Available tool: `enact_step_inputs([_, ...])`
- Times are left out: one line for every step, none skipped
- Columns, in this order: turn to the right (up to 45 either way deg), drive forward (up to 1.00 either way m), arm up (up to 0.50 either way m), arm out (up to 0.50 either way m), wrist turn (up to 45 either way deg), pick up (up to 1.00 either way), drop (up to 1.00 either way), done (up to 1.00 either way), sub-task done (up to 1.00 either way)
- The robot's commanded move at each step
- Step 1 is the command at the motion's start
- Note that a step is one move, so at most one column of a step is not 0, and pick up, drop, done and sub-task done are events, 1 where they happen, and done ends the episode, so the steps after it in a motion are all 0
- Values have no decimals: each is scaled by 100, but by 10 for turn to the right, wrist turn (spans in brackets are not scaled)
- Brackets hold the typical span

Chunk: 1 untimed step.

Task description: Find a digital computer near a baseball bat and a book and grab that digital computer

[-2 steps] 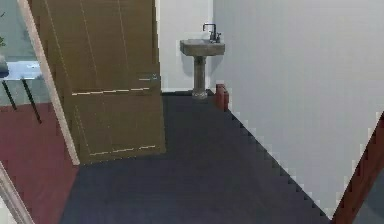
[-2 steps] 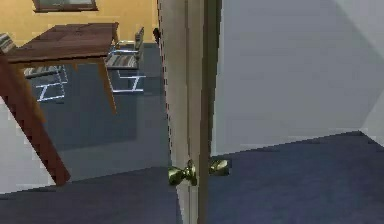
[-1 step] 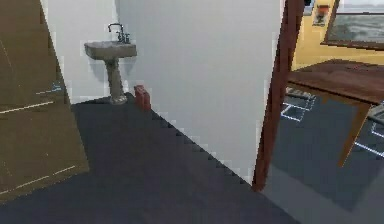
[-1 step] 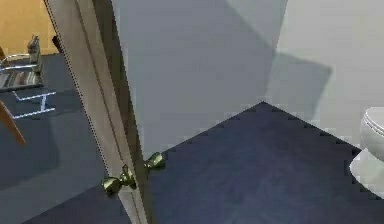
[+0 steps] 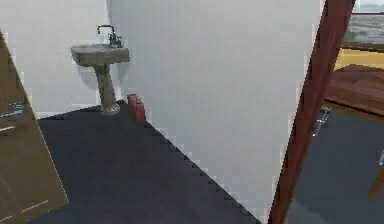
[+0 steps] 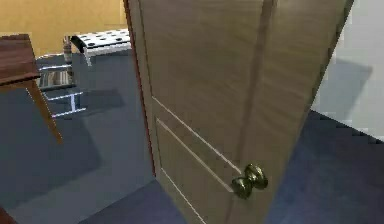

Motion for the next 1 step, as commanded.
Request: enact_step_inputs([450,0,0,0,0,0,0,0,0])
